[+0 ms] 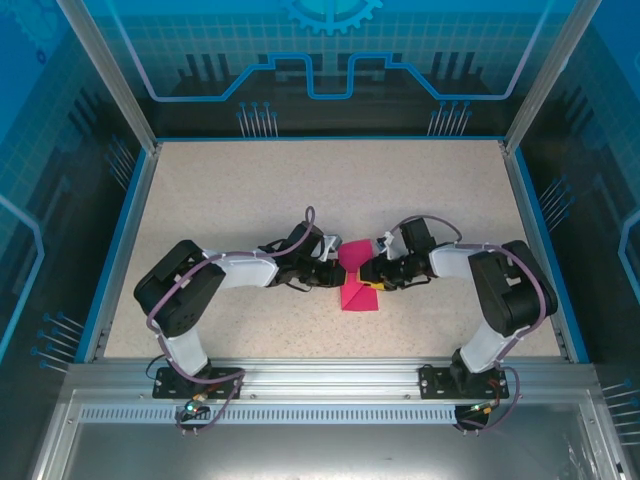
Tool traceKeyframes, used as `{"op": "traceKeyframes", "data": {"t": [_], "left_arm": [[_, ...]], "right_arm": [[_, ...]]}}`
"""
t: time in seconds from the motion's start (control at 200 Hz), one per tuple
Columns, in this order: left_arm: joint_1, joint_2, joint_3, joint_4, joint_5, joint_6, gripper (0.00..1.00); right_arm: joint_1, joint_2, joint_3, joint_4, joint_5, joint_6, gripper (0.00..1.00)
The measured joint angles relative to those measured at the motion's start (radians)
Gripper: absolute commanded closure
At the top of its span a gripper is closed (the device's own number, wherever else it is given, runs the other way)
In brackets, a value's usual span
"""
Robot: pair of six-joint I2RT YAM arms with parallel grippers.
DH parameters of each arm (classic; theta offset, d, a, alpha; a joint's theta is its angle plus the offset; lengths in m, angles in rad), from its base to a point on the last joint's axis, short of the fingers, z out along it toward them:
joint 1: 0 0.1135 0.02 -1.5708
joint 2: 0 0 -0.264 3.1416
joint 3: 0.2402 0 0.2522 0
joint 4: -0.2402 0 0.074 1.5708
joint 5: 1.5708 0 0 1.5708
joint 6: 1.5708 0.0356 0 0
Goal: Fold a paper plane with a square sheet of paper (fold left side to right side)
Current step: Turn over the paper at the center of the table.
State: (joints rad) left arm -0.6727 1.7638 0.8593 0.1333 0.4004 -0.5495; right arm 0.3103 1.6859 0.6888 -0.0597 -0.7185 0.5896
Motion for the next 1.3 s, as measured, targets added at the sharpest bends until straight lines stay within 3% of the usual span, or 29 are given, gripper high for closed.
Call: {"op": "traceKeyframes", "data": {"t": [0.1, 0.195, 0.325, 0.52, 0.705, 1.04, 1.14, 1.301], "left_arm": [[0.010, -0.025, -0.021, 0.005, -0.005, -0.009, 0.72], [0.037, -0.068, -0.057, 0.022, -0.003, -0.039, 0.54], [0.100, -0.184, -0.114, 0.053, 0.004, -0.096, 0.27], [0.184, -0.410, -0.129, 0.120, 0.055, -0.195, 0.11], [0.192, -0.522, -0.060, 0.172, 0.135, -0.246, 0.07], [0.172, -0.529, 0.028, 0.284, 0.245, -0.318, 0.08], [0.154, -0.520, 0.037, 0.331, 0.262, -0.341, 0.14], [0.135, -0.508, 0.038, 0.368, 0.267, -0.364, 0.33]], "right_arm": [[0.004, 0.007, -0.001, 0.033, -0.013, 0.024, 0.89], [0.003, -0.004, 0.000, 0.053, -0.023, 0.027, 0.95], [-0.017, -0.085, 0.000, 0.052, -0.050, 0.010, 0.95], [-0.097, -0.288, 0.043, 0.049, -0.122, -0.010, 0.93], [-0.114, -0.409, 0.163, 0.060, -0.208, 0.014, 0.92], [-0.071, -0.452, 0.347, 0.124, -0.282, 0.124, 0.91], [-0.039, -0.452, 0.367, 0.141, -0.286, 0.150, 0.91], [-0.003, -0.452, 0.370, 0.191, -0.288, 0.206, 0.89]]}}
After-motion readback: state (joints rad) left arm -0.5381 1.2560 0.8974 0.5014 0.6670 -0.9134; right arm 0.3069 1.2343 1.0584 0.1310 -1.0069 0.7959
